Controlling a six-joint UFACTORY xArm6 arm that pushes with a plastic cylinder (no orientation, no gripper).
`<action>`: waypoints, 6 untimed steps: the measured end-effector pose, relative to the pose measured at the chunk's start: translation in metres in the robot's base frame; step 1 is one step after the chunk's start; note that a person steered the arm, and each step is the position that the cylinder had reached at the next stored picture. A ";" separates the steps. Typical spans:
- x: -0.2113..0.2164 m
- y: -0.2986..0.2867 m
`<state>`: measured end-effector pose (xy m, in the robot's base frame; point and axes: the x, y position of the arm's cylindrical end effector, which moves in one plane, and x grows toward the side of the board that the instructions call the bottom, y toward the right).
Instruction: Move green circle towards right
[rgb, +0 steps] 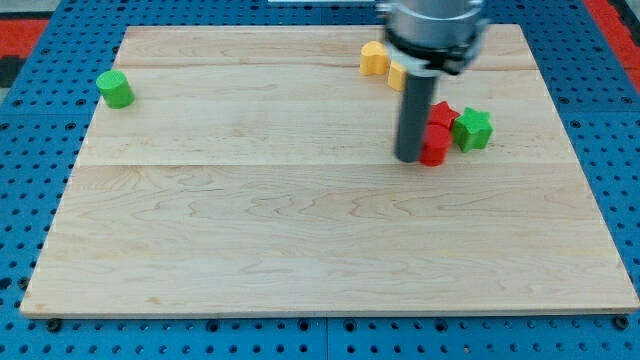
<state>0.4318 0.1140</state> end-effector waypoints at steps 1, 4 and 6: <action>0.013 -0.011; -0.037 -0.412; -0.080 -0.418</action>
